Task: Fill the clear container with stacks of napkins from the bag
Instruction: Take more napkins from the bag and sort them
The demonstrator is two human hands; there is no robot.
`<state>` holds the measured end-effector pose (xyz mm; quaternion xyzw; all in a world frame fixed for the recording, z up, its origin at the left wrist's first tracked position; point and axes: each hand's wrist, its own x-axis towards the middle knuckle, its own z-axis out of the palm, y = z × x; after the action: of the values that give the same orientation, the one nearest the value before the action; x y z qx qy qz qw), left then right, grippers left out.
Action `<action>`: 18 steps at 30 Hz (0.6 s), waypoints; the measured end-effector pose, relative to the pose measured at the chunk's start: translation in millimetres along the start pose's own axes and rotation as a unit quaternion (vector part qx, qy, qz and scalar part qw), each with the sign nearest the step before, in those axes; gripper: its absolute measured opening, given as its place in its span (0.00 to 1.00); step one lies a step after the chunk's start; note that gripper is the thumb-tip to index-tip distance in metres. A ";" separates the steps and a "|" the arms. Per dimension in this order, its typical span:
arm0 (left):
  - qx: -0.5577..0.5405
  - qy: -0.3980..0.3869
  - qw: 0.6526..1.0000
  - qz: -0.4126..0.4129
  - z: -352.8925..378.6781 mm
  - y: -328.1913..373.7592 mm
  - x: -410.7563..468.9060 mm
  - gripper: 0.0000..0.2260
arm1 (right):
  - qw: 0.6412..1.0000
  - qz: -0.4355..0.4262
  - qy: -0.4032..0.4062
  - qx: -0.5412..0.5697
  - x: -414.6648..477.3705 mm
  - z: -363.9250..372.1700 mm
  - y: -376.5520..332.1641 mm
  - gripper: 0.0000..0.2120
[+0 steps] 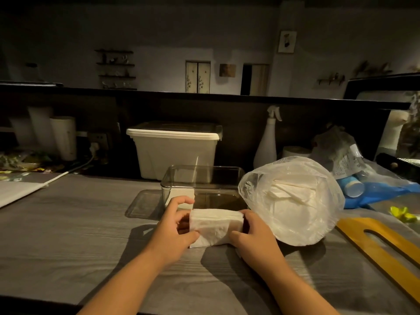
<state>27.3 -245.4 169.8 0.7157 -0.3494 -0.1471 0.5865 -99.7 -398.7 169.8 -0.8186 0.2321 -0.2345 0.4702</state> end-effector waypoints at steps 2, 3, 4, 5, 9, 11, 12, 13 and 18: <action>-0.009 0.001 1.000 -0.006 -0.8 0.7 -0.5 0.27 | 1.000 0.002 0.002 -0.016 -2.0 -0.4 -1.4 0.12; -0.011 0.004 1.000 -0.006 -0.7 0.7 -0.7 0.27 | 1.000 0.003 0.001 -0.023 -2.6 -0.7 -1.8 0.12; -0.009 0.007 1.000 -0.005 -0.9 0.8 -1.3 0.27 | 1.000 0.003 0.000 -0.029 -3.3 -0.7 -1.9 0.12; -0.002 0.012 1.000 -0.002 -1.0 0.8 -1.4 0.26 | 0.999 0.004 0.000 -0.035 -3.5 -0.9 -1.7 0.12; 0.011 0.046 0.999 0.005 -1.4 2.8 -1.2 0.24 | 1.000 -0.003 0.010 -0.026 -4.6 -2.5 -0.6 0.11; 0.009 0.062 0.998 0.004 -4.0 6.0 0.2 0.23 | 1.000 -0.009 0.009 -0.004 -6.2 -3.0 -4.1 0.13; 0.005 0.065 0.998 0.000 -6.4 8.9 1.3 0.23 | 1.000 -0.013 0.009 0.006 -6.8 -2.9 -7.2 0.13; 0.001 0.064 0.998 -0.004 -9.2 12.1 2.3 0.24 | 1.000 -0.019 0.009 0.016 -7.3 -2.8 -10.9 0.14; -0.026 0.074 0.996 0.029 -22.0 39.0 9.7 0.22 | 0.995 -0.055 0.023 0.086 -3.7 -6.9 -35.1 0.14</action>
<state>35.1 -238.4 214.3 0.6986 -0.3215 -0.0854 0.6335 -101.2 -385.2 203.2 -0.7809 0.1766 -0.2974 0.5201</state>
